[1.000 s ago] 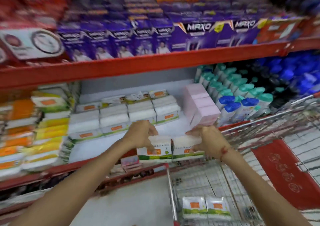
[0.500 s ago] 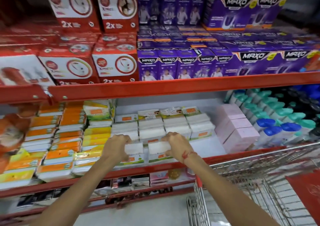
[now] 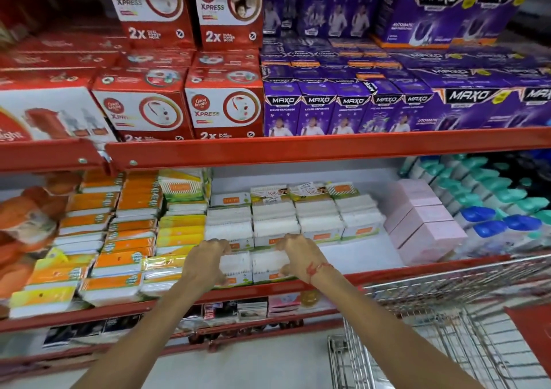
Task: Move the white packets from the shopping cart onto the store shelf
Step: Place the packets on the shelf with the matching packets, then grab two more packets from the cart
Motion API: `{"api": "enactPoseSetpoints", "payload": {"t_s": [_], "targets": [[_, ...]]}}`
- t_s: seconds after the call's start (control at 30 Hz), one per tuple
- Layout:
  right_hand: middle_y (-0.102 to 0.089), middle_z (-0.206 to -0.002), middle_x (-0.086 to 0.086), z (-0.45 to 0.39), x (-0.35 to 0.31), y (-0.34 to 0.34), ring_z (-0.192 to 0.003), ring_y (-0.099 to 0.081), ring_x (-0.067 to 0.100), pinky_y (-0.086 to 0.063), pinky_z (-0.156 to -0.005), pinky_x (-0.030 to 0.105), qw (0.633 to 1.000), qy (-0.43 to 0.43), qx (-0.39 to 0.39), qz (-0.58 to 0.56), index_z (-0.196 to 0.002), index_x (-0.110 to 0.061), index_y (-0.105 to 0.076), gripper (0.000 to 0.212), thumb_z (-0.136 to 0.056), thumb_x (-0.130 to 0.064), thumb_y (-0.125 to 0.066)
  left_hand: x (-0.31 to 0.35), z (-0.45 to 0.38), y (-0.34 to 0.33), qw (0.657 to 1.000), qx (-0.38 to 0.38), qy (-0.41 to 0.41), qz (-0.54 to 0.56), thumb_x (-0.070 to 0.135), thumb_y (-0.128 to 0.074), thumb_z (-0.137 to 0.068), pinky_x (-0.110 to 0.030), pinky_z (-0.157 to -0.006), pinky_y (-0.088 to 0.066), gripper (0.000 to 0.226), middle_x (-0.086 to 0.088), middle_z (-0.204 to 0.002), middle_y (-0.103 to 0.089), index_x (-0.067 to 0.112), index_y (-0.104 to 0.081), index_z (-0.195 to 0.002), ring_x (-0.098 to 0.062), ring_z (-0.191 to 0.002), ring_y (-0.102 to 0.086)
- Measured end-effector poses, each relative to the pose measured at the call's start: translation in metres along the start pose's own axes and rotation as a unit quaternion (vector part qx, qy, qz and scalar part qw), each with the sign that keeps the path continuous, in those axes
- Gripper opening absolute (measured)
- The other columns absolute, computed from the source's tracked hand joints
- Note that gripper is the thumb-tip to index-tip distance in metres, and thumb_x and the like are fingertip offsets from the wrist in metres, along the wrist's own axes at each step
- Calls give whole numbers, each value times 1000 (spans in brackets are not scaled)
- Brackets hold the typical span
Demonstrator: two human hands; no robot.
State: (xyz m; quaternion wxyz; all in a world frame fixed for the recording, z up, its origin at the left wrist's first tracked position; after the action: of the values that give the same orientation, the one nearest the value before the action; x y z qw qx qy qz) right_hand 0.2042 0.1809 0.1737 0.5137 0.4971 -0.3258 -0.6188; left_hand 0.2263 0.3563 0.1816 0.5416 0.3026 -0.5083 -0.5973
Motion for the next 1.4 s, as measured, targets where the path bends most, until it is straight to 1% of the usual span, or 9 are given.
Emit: {"api": "enactPoseSetpoints", "payload": {"t_s": [0.13, 0.27, 0.5, 0.73, 0.83, 1.03, 1.17, 1.27, 1.4], "targets": [[-48, -140, 11, 12, -3, 2, -128, -46, 27, -41, -108, 36, 999, 45, -14, 1, -138, -12, -43, 70, -77, -23, -76, 10, 5, 0, 1000, -7, -11, -3, 29, -84, -66, -32, -97, -48, 75, -3, -133, -53, 18, -48, -131, -21, -121, -51], [-45, -144, 4, 40, 20, 15, -132, -41, 21, -39, -109, 32, 995, 43, 55, -64, -139, -18, -43, 59, -85, -24, -66, 50, 19, 12, 992, 76, -76, 64, 36, -76, -75, -32, -101, -42, 65, -2, -133, -49, 17, -49, -131, -21, -125, -45], [-74, -99, 5, 109, 113, 25, -90, -69, 20, -55, -86, 31, 972, -23, 174, -155, -98, -12, -73, 16, -83, -15, -69, 167, 34, -13, 961, 87, -218, 147, 34, -60, -89, -28, -99, -42, 29, 1, -120, -62, 18, -64, -114, -16, -116, -53], [-74, -98, 11, 162, 243, -46, -92, -69, 29, -57, -80, 37, 976, -157, 46, -143, -99, -15, -71, 22, -81, -26, -66, 297, 35, -107, 946, -32, -297, 127, 35, -56, -89, -33, -87, -49, 25, -6, -105, -66, 14, -66, -98, -23, -101, -60], [-70, -113, 10, 190, 292, -89, -105, -64, 26, -52, -93, 36, 970, -190, -33, -144, -112, -13, -66, 32, -83, -27, -68, 345, 38, -168, 934, -135, -317, 96, 29, -55, -91, -35, -87, -48, 25, -10, -108, -67, 10, -67, -102, -26, -102, -60], [-50, -139, 12, 236, 356, -168, -126, -49, 30, -43, -106, 40, 943, -221, -201, -146, -132, -10, -50, 48, -87, -23, -62, 380, 33, -267, 934, -259, -223, 100, 28, -63, -87, -30, -93, -44, 31, -10, -118, -64, 9, -64, -111, -26, -112, -57], [-50, -138, 9, 248, 390, -215, -126, -49, 26, -43, -103, 35, 935, -236, -230, -132, -134, -15, -48, 55, -83, -21, -67, 388, 29, -329, 932, -309, -180, 60, 21, -68, -84, -31, -89, -45, 32, -14, -118, -62, 6, -62, -111, -30, -112, -57], [-45, -141, 12, 247, 403, -244, -128, -46, 27, -43, -105, 35, 936, -233, -241, -105, -141, -10, -36, 68, -81, -15, -69, 384, 30, -366, 931, -329, -155, -3, 25, -72, -81, -34, -96, -44, 50, -14, -131, -53, 7, -54, -124, -29, -121, -50], [-32, -150, 18, 245, 418, -284, -140, -28, 30, -21, -120, 41, 942, -206, -260, -48, -146, -2, -16, 97, -75, -26, -77, 377, 41, -417, 917, -370, -135, -65, 28, -81, -70, -40, -111, -35, 96, -12, -151, -29, 10, -24, -145, -29, -138, -30]]}}
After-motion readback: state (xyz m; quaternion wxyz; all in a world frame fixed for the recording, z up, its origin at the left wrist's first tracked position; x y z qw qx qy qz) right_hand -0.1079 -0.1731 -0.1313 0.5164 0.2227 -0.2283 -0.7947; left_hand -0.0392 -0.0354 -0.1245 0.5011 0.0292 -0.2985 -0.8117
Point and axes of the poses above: each hand's wrist, its own z-axis away from the middle knuckle, its own y-axis out of the back of the hand, x = y × z, the point moved 8 cm from there along -z, towards the middle knuckle
